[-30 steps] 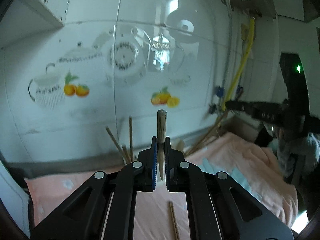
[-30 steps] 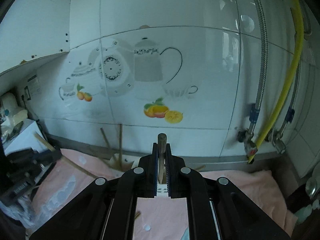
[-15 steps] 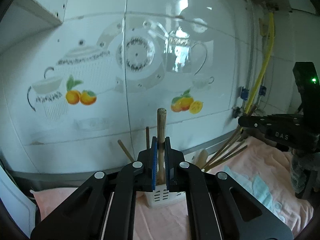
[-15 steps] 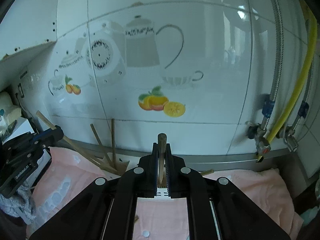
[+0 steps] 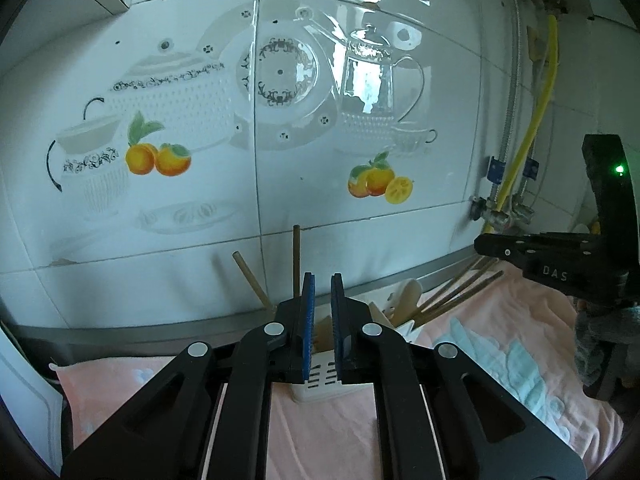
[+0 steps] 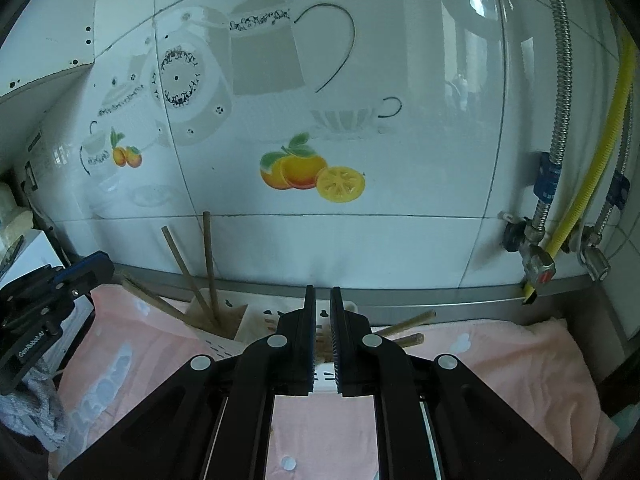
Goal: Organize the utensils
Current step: 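Lower both chopsticks into the white holder and open both tools, then withdraw both tools and lower them toward the last chopsticks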
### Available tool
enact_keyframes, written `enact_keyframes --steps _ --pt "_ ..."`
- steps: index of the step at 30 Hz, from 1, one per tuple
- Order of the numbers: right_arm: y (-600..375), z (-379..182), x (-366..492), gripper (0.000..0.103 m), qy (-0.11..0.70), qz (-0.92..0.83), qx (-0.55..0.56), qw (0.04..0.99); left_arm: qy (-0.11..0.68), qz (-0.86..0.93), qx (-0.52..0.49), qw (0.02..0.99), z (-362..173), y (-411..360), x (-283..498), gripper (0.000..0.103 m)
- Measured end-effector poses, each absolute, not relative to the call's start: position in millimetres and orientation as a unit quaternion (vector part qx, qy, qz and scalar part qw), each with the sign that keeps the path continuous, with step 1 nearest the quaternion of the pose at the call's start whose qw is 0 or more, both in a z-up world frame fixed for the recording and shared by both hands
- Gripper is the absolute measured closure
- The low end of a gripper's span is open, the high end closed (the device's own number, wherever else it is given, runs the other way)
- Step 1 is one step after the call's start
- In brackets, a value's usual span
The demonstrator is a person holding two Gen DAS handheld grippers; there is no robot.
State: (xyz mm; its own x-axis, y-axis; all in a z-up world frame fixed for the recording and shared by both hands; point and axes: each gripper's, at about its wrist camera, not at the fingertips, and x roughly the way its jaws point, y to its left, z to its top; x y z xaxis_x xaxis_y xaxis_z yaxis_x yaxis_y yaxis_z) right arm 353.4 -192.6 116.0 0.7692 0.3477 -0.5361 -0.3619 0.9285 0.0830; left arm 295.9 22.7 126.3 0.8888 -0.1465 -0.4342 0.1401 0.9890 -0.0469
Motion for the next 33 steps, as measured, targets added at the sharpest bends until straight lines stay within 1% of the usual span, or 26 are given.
enact_keyframes --steps 1,4,7,9,12,13,15,16,21,26,33 --pt "-193.9 116.3 351.6 0.09 0.281 0.188 -0.011 0.941 0.222 -0.074 -0.008 0.972 126.6 23.6 292.9 0.094" --pt "-199.4 118.5 341.2 0.09 0.272 0.19 -0.003 0.943 0.218 -0.074 -0.008 0.973 126.2 24.8 283.3 0.093" --pt "-203.3 117.9 320.6 0.086 0.259 0.19 -0.002 0.947 0.215 -0.069 -0.01 0.974 122.4 29.2 267.0 0.083" --pt "-202.7 111.6 304.4 0.086 0.259 0.192 -0.002 0.947 0.215 -0.067 -0.014 0.974 117.3 34.2 253.4 0.082" --pt "-196.6 89.7 276.9 0.085 0.269 0.207 -0.004 0.94 0.217 -0.063 -0.019 0.974 109.2 41.8 234.9 0.081" --pt "-193.8 82.1 270.1 0.085 0.275 0.212 -0.005 0.938 0.218 -0.061 -0.021 0.974 106.2 44.4 228.4 0.079" --pt "-185.9 59.3 253.0 0.085 0.291 0.221 -0.007 0.931 0.22 -0.056 -0.026 0.974 98.5 50.2 214.1 0.067" --pt "-181.4 48.8 245.8 0.085 0.299 0.226 -0.01 0.927 0.221 -0.052 -0.028 0.974 94.7 52.7 208.1 0.065" --pt "-154.7 -15.0 205.3 0.085 0.352 0.248 -0.014 0.902 0.233 -0.039 -0.04 0.971 70.1 70.2 174.8 0.063" --pt "-129.1 -67.9 177.1 0.085 0.399 0.252 0.0 0.881 0.236 -0.023 -0.061 0.969 47.0 91.2 143.5 0.055" --pt "-106.8 -100.7 160.3 0.086 0.427 0.233 0.045 0.873 0.249 -0.017 -0.083 0.965 16.3 110.8 113.6 0.05"
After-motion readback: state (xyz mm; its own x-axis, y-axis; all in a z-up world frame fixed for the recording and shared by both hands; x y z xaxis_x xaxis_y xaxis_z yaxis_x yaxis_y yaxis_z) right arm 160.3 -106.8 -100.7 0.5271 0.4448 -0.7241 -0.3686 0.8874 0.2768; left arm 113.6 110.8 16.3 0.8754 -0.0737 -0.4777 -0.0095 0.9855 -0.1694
